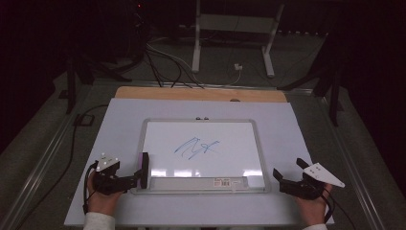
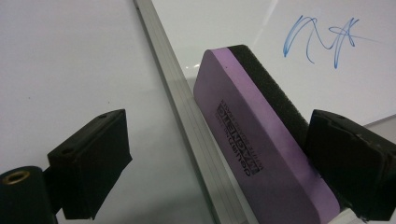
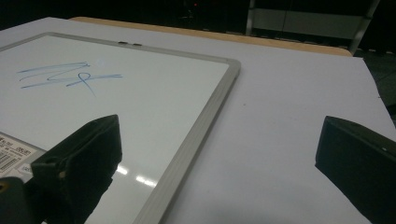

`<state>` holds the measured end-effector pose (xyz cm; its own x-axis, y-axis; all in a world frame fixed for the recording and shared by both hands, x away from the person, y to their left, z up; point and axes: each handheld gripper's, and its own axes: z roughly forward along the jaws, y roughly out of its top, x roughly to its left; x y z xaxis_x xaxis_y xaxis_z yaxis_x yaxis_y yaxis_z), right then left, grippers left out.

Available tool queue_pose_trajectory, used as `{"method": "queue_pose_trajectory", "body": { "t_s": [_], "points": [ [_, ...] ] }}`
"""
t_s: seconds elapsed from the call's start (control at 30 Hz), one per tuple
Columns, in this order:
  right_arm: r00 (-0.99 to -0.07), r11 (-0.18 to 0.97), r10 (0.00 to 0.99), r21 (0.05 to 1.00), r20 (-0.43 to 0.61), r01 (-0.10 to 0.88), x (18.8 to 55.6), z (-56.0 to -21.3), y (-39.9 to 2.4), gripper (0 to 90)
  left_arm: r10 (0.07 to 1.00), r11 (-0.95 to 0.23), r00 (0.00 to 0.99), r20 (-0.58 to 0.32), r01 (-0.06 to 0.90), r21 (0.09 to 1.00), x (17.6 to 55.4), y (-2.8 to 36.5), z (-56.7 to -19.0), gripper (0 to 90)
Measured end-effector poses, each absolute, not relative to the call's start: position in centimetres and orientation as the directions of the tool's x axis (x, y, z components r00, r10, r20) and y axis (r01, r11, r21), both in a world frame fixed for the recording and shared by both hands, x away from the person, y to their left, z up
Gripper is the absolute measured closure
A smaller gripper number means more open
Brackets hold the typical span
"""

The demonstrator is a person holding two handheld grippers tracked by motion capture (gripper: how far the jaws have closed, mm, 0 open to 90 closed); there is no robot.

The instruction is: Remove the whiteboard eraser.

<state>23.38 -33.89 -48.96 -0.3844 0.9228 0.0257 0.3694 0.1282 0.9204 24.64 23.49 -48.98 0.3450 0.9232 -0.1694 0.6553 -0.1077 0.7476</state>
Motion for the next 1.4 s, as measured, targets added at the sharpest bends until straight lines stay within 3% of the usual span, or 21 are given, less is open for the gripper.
{"method": "queue_pose_trajectory", "body": {
  "t_s": [0.5,0.7,0.9,1.0,1.4],
  "points": [
    [-0.383,0.131,0.924,0.922,0.02,0.364,23.3,-48.9,-33.9,1.1,0.883,-0.12,0.404,-0.239,0.686,0.718,25.4,21.6,-49.3,12.9],
    [-0.382,0.129,0.924,0.922,0.022,0.364,23.3,-48.9,-33.9,1.1,0.853,-0.086,0.414,-0.318,0.712,0.697,25.5,21.6,-49.7,21.4],
    [-0.385,0.132,0.923,0.924,0.018,0.36,23.3,-48.8,-33.9,1.1,0.856,-0.119,0.423,-0.298,0.722,0.682,25.6,21.1,-50.1,31.0],
    [-0.383,0.129,0.924,0.924,0.019,0.359,23.3,-48.8,-33.9,1.2,0.862,-0.13,0.419,-0.286,0.727,0.674,25.6,21.1,-50.3,40.8],
    [-0.381,0.128,0.925,0.925,0.019,0.357,23.3,-48.8,-33.9,1.2,0.862,-0.118,0.43,-0.267,0.684,0.72,25.5,21.4,-49.2,41.6]
  ]
}}
